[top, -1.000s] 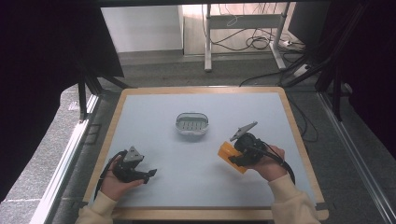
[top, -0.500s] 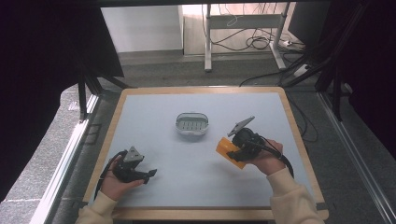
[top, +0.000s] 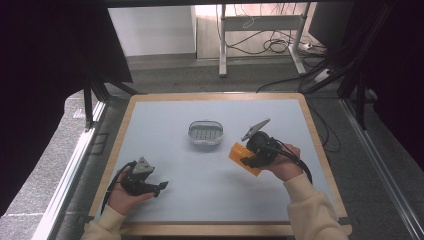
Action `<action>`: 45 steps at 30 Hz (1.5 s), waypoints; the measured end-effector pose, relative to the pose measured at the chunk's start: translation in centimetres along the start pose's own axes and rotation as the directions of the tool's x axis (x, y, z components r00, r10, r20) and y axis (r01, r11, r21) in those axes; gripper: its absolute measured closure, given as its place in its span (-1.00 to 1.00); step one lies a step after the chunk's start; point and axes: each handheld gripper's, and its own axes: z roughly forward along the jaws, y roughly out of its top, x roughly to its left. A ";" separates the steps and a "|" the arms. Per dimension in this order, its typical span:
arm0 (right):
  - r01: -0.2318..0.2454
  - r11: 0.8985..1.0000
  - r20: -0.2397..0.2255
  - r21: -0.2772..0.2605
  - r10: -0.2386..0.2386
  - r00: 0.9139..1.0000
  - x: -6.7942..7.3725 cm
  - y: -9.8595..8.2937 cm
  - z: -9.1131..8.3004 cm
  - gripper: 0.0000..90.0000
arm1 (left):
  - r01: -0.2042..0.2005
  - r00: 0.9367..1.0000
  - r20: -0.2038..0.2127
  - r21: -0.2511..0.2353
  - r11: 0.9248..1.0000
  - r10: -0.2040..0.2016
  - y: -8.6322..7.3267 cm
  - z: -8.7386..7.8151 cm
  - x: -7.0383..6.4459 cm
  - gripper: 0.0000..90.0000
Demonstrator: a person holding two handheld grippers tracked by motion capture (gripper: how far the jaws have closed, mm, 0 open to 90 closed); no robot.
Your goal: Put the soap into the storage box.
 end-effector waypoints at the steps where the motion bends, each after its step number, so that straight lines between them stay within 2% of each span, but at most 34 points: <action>1: -0.001 1.000 0.000 -0.001 0.001 1.000 0.0 0.1 0.0 0.37 | 0.000 1.000 0.000 0.000 1.000 0.000 0.0 0.0 0.0 -0.48; 19: 0.028 1.000 -0.009 0.003 -0.028 1.000 -0.7 2.0 0.6 0.37 | -0.002 1.000 0.002 0.002 1.000 0.002 0.0 0.0 0.0 -0.48; 45: 0.064 0.998 -0.040 -0.016 -0.064 0.997 -2.6 4.5 1.7 0.37 | -0.002 1.000 0.005 0.001 1.000 0.002 0.0 0.0 0.1 -0.48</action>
